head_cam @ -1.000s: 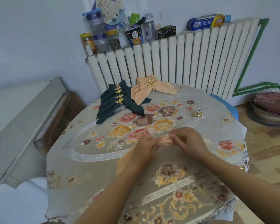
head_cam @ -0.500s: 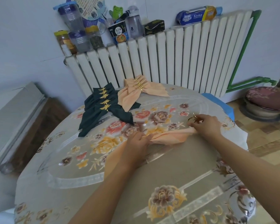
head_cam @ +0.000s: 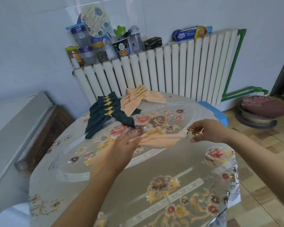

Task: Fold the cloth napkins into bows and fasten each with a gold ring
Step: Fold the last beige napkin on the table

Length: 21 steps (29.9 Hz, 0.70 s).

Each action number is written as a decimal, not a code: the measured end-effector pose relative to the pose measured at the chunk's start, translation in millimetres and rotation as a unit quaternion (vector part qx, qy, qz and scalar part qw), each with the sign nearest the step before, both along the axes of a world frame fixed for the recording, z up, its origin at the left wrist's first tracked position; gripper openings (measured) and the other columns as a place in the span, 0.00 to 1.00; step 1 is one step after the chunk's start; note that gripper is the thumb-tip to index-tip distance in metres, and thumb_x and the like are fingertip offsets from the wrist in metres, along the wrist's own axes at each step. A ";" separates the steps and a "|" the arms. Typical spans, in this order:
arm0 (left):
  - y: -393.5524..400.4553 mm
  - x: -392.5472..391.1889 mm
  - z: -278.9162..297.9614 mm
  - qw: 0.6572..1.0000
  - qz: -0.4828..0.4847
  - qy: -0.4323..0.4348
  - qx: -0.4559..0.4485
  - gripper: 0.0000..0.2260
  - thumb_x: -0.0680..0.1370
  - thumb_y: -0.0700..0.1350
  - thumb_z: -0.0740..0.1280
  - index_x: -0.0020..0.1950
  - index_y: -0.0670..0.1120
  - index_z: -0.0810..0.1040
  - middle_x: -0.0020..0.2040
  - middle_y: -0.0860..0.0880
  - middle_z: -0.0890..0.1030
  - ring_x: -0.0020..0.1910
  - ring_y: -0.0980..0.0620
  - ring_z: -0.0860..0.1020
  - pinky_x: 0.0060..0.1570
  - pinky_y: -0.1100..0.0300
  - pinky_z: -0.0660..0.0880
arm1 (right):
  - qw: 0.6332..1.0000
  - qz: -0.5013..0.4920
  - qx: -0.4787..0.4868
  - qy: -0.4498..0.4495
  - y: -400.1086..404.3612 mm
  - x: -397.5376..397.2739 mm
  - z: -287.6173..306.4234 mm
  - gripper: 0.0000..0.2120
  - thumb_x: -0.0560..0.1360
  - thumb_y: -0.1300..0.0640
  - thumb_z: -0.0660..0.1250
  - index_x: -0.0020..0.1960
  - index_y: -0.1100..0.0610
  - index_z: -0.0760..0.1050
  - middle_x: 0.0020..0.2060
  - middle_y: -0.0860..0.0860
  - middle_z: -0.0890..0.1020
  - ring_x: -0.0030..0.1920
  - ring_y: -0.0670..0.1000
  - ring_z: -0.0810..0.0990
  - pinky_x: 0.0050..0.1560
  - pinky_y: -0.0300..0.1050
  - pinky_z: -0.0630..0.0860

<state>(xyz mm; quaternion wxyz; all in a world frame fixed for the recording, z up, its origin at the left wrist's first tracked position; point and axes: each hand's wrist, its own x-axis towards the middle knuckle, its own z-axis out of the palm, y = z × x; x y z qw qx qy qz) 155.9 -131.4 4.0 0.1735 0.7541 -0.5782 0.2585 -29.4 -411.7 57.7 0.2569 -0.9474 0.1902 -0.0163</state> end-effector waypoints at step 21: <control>61.8 -62.9 31.1 0.995 -0.055 -0.059 -0.053 0.12 0.79 0.45 0.63 0.61 0.46 0.76 0.46 0.42 0.80 0.43 0.43 0.75 0.42 0.53 0.72 | 0.988 0.153 0.026 -0.021 112.7 -30.7 21.9 0.19 0.66 0.48 0.76 0.54 0.50 0.81 0.48 0.45 0.82 0.48 0.46 0.78 0.53 0.45 0.73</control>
